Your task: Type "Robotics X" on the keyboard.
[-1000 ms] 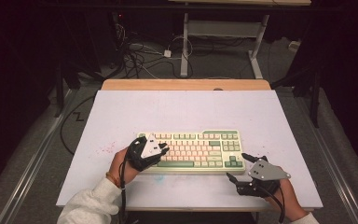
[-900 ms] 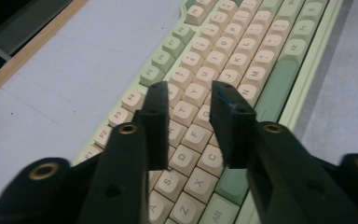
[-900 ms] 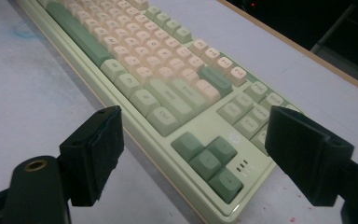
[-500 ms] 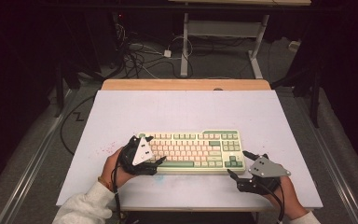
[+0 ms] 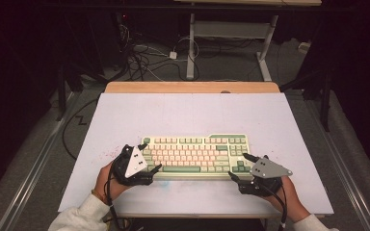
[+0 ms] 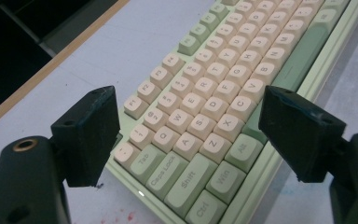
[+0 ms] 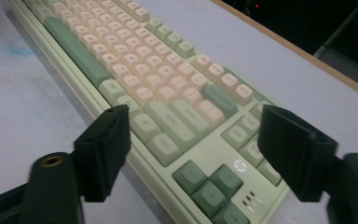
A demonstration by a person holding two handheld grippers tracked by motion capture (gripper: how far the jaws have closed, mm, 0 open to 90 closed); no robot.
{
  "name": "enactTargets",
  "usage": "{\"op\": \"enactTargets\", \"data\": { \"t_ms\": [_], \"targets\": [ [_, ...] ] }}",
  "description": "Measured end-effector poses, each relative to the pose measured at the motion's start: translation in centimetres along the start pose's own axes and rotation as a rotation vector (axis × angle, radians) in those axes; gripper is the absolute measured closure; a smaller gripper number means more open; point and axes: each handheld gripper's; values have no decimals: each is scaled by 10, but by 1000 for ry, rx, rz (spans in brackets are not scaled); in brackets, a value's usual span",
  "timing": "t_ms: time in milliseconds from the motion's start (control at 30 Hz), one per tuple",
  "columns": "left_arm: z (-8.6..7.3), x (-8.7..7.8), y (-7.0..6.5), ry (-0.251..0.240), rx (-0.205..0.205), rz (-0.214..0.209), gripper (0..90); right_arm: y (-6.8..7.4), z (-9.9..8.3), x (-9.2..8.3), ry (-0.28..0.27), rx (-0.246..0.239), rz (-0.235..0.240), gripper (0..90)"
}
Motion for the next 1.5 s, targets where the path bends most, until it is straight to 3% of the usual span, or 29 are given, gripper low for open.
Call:
{"op": "enactTargets", "data": {
  "t_ms": [67, 133, 367, 667, 933, 1500],
  "targets": [
    [-3, -1, 0, -1, -6, 2, 197, 0, 2, 3, -3, -5, 4, 340],
    [-5, -3, 0, 3, -8, 3, 197, 0, 5, 5, 5, -6, 1, 462],
    [-15, -6, 0, 17, -20, 3, 199, -3, 15, 14, 34, -25, 40, 680],
    [-30, -11, 0, 37, -39, 11, 198, -1, 29, 24, 64, -70, 82, 889],
    [-41, -14, 1, 52, -62, 5, 198, -1, 48, 33, 80, -80, 97, 900],
    [-48, -16, -1, 62, -66, -12, 198, 12, 86, 84, 161, -130, 125, 900]
  ]
}}
Point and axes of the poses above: each handheld gripper's, and its own axes: x roughly forward along the jaws, z roughly out of its top, y roughly to its left, and after that the axes turned 14 degrees about y, right-handed
